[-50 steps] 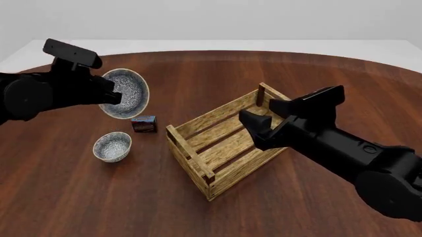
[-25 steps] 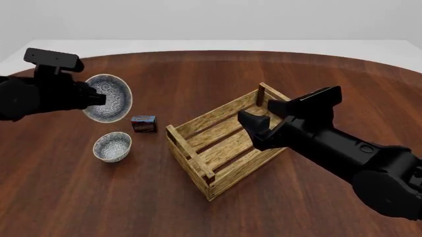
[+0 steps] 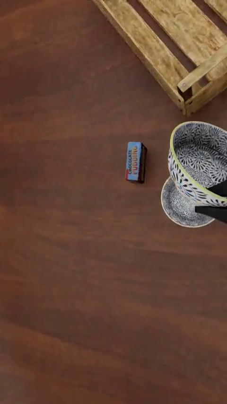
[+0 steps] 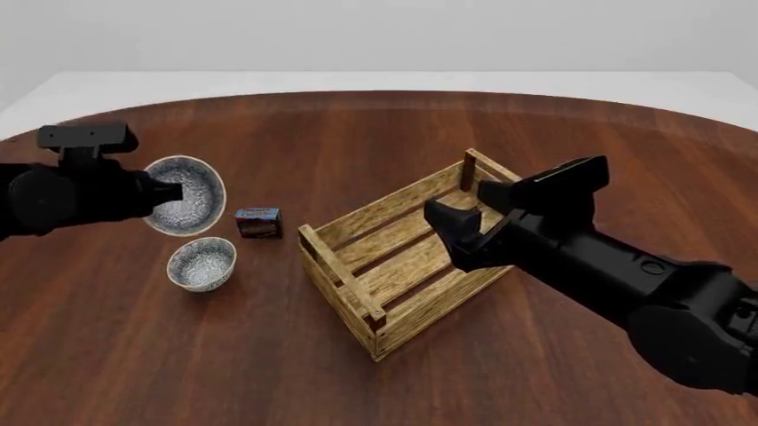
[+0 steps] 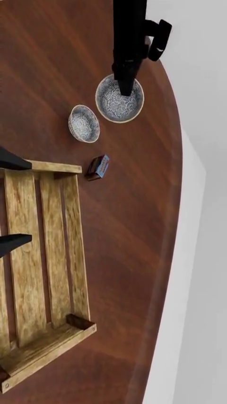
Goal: Stack the right bowl on the left bowl and place them in the tray.
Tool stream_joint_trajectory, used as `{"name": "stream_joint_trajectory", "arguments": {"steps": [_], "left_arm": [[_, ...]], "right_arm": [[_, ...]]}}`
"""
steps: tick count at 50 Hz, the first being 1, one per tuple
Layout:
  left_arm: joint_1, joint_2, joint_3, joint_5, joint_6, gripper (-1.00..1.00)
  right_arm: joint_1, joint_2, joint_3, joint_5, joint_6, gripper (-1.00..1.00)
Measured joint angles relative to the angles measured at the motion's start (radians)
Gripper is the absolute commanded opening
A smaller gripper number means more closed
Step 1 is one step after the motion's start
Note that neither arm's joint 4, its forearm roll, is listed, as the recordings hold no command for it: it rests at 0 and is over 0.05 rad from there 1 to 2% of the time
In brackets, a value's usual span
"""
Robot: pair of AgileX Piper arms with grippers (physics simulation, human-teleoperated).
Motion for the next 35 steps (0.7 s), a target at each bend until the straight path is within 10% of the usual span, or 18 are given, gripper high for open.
{"name": "stream_joint_trajectory", "arguments": {"steps": [35], "left_arm": [[0.023, 0.106, 0.111, -0.158, -0.178, -1.00]], "right_arm": [[0.003, 0.019, 0.000, -0.010, -0.004, 1.00]]}}
